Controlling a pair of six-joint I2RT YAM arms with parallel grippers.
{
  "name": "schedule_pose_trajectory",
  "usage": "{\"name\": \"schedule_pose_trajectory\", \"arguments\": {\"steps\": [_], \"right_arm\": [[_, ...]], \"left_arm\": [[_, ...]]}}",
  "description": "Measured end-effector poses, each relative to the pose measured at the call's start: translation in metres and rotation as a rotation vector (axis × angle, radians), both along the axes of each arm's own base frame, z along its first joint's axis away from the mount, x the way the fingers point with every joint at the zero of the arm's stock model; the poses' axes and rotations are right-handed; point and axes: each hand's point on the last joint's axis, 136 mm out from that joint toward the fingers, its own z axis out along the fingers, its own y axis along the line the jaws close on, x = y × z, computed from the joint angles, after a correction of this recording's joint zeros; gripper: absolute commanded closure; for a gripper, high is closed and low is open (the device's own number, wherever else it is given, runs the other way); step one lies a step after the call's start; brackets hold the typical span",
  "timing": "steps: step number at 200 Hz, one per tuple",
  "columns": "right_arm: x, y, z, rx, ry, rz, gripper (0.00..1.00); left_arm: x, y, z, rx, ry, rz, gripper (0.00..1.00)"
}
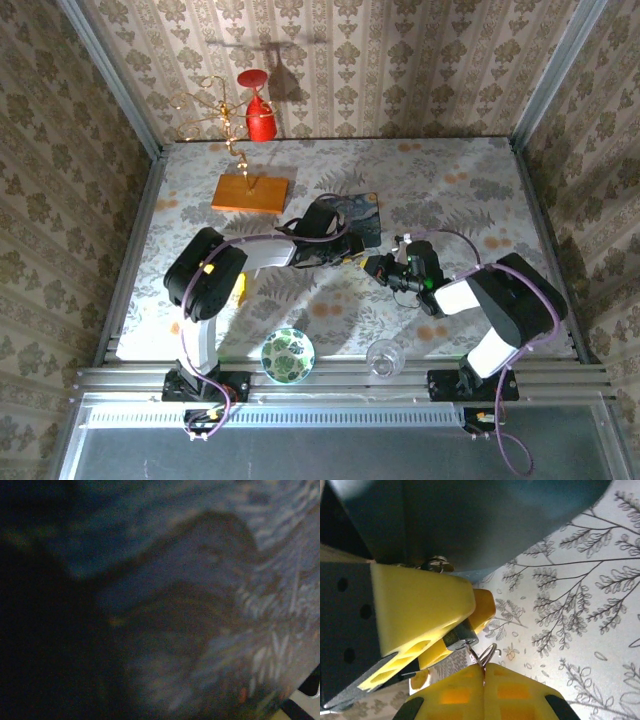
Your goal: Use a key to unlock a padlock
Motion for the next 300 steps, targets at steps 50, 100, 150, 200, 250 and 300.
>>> {"name": "schedule_pose_trajectory", "arguments": {"steps": [50,100,150,200,250,300], "right_arm": [[0.005,0.0,-0.005,0.037,0.017,-0.023,0.93],[0.004,-0.006,-0.015,-0.011,0.051,-0.037,0.94],[0.007,-0.006,-0.013,-0.024,0.043,-0.035,0.94],[0.013,-0.006,-0.008,-0.018,0.029,-0.048,0.94],[0.014,-0.008,-0.008,-0.027,0.029,-0.057,0.87],[0.006,-0.008,0.011,-0.091,-0.025,-0.025,0.74]], "left_arm": [[0.007,-0.002,-0.004,-0.003,-0.045,0.024,0.6],[-0.002,-0.012,0.0,-0.047,-0.024,0.009,0.48],[-0.002,-0.013,0.001,-0.09,-0.056,0.012,0.45],[0.004,-0.008,-0.003,-0.091,-0.116,0.036,0.73],[0.007,-0.006,-0.003,-0.087,-0.13,0.048,0.9],[0.006,-0.008,-0.001,-0.107,-0.122,0.053,0.99]]}}
